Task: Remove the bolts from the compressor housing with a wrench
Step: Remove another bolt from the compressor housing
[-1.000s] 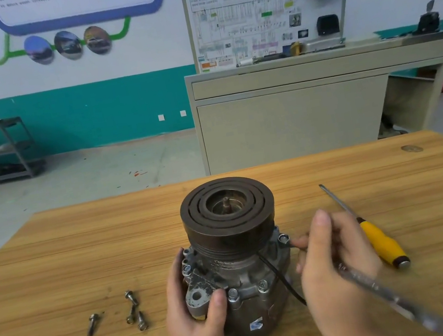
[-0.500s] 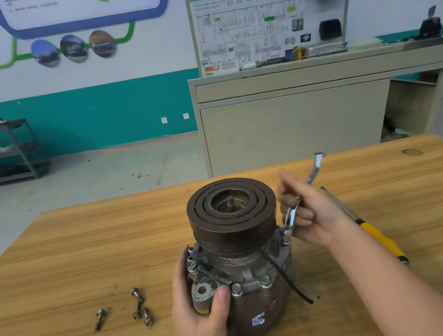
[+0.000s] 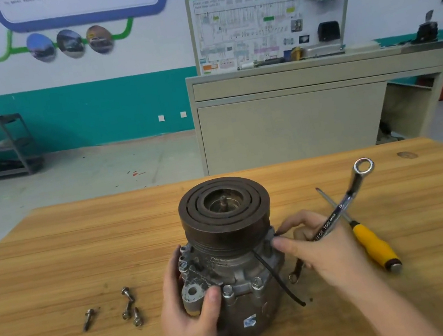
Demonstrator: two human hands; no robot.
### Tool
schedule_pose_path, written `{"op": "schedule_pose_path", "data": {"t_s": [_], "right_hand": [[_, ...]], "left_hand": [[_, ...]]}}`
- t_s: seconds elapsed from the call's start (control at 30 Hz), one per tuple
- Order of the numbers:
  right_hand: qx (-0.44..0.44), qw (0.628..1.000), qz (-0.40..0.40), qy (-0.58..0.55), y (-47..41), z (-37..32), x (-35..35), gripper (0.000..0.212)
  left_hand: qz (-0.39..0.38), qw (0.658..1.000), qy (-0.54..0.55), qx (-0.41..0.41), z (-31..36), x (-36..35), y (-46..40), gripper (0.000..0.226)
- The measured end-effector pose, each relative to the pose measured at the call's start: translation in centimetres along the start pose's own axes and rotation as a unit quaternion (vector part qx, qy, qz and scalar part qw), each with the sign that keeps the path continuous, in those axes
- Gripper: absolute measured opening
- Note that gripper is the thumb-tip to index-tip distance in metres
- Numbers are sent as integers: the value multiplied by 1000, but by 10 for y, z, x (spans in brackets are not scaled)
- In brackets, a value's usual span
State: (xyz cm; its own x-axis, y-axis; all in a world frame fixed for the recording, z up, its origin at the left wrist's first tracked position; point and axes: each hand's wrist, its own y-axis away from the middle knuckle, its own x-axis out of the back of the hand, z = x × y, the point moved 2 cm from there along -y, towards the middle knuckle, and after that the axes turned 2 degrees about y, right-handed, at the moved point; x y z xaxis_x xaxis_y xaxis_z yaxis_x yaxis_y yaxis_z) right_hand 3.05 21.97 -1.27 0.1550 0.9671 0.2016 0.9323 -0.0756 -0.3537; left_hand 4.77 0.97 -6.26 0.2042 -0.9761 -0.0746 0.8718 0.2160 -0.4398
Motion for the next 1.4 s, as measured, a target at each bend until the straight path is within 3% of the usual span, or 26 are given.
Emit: {"op": "schedule_pose_path", "data": {"t_s": [0.1, 0.23, 0.4, 0.5, 0.97, 1.1, 1.23, 1.4], "right_hand": [[9, 998, -66, -21, -9, -2, 4, 11], [19, 992, -121, 5, -14, -4, 10, 12], [3, 997, -77, -29, -8, 4, 6, 24], [22, 996, -84, -10, -7, 1, 6, 13], [33, 997, -69, -10, 1, 8, 4, 21], [41, 997, -62, -16, 0, 9, 3, 11], [39, 997, -58, -19, 2, 10, 2, 26], [52, 998, -43, -16, 1, 7, 3, 11]], "left_hand": [[-3, 1000, -1, -6, 2, -1, 1, 72], [1, 1000, -9, -11, 2, 0, 1, 72], [3, 1000, -2, -6, 0, 1, 0, 72], [1, 1000, -3, -5, 0, 1, 1, 71], [2, 1000, -7, -8, 4, 1, 2, 70], [2, 1000, -5, -6, 4, 0, 2, 69], [4, 999, -25, -19, 5, -1, 2, 68], [7, 999, -29, -14, 4, 1, 2, 68]]}}
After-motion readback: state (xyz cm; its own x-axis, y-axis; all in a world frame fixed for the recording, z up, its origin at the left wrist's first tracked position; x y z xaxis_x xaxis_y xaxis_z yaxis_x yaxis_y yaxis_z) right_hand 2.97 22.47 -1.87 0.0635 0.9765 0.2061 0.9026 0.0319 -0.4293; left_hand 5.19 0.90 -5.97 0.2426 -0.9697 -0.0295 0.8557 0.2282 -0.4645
